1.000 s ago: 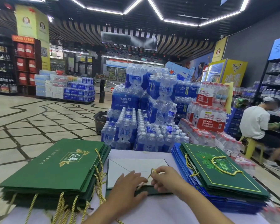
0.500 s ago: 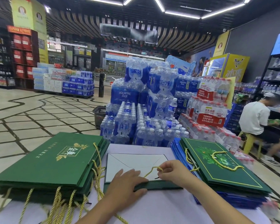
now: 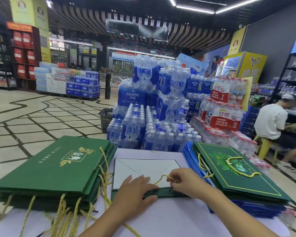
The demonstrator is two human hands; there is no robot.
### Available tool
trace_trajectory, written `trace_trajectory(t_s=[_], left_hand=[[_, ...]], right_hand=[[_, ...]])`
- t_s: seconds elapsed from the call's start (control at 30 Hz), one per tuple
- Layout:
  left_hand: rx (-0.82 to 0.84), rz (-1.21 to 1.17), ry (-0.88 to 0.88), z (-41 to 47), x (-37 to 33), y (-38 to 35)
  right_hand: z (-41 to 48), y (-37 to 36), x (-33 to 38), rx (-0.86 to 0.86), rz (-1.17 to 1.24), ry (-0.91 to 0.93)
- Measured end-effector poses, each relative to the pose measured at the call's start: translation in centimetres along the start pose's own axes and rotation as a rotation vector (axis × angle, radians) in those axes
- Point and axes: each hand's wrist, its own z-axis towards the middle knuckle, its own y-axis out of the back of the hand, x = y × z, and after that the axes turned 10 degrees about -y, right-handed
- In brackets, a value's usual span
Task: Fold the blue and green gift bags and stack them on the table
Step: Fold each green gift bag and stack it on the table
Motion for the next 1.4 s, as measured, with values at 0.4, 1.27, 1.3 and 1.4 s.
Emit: trace_trajectory(t_s=[0.4, 1.27, 1.3, 1.4], left_hand=[[-0.027, -0.076, 0.021, 0.0, -0.2, 0.1], [-0.113, -0.199, 0.072, 0.7, 0.7, -0.6], [-0.111, -0.191, 0.070, 0.7, 0.7, -0.6], [-0.103, -0.200, 0.063, 0.6, 0.6, -0.5]], right_hand=[[0.6, -0.2, 1.7, 0.013, -0.093, 0.073], [-3.6, -3.7, 3.5, -0.308, 0.222, -0.348], [-3.6, -3.7, 3.5, -0.290, 0.231, -0.355], [-3.7, -3.5, 3.5, -0.221, 0.312, -0.384]])
